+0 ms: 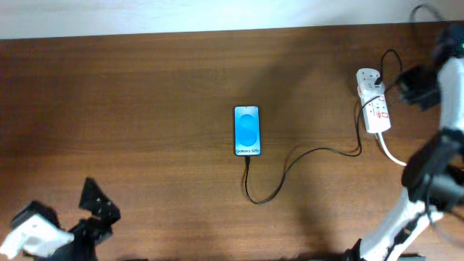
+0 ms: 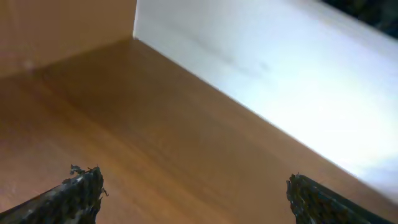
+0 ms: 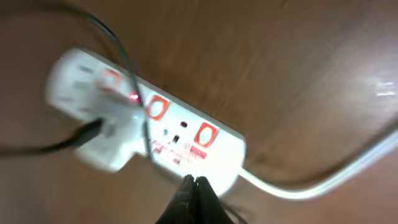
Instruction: Plug charger to phone and switch on socket
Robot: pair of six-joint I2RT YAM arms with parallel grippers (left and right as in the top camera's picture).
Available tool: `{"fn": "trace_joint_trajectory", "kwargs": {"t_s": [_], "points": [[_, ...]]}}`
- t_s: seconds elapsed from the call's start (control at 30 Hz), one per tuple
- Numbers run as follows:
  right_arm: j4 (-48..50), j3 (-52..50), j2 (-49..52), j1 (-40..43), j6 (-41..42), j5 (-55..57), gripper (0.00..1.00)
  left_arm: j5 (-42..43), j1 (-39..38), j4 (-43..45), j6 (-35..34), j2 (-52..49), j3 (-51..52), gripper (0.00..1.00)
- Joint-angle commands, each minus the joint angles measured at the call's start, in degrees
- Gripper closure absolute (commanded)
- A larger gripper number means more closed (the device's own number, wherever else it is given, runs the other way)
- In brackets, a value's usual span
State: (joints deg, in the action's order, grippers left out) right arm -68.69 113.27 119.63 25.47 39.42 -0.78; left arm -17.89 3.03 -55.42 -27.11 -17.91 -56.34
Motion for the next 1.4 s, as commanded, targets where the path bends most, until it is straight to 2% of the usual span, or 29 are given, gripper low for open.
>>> {"fn": "trace_joint_trajectory", "kwargs": {"t_s": [0.0, 0.2, 0.33, 0.43, 0.57, 0.67, 0.93, 1.07, 1.23, 1.37], "points": [[-0.74, 1.84, -14.08, 0.04, -0.15, 0.87, 0.96, -0.52, 2.16, 0.00, -0.68, 2.71, 0.09, 0.01], [6.88, 1.84, -35.43, 0.04, -0.02, -10.19, 0.96, -0.52, 2.19, -1.27, -0.68, 7.39, 0.11, 0.01], [10.47, 1.84, -46.82, 0.04, -0.24, -11.08, 0.96, -0.52, 2.19, -3.21, -0.68, 11.15, 0.09, 0.01], [9.79, 1.81, -51.19, 0.04, -0.24, -12.33, 0.96, -0.52, 2.19, -8.09, -0.68, 13.94, 0.09, 0.01], [8.04, 1.75, -54.86, -0.02, -0.24, -17.81, 0.96, -0.59, 2.12, -21.29, -1.33, 15.89, 0.11, 0.01], [8.11, 0.52, -56.78, -0.35, -0.22, -19.34, 0.96, -0.92, 2.12, -21.18, -1.77, 17.57, 0.02, 0.01], [14.21, -8.68, -62.29, -11.61, -0.22, -18.93, 0.96, -0.94, -0.63, -21.18, -1.77, 17.57, 0.04, 0.01], [14.56, -8.87, -62.99, -12.02, -0.22, -18.95, 0.96, -0.96, -0.63, -21.18, -1.77, 17.55, 0.04, 0.01], [14.56, -8.90, -64.11, -12.02, -0.22, -18.95, 0.96, -1.03, -0.63, -12.24, -1.36, 17.53, 1.05, 0.01], [14.60, -8.90, -65.05, -12.02, -0.24, -18.93, 0.96, 2.38, -0.63, 0.13, -1.29, 17.55, 12.57, 0.01]]}}
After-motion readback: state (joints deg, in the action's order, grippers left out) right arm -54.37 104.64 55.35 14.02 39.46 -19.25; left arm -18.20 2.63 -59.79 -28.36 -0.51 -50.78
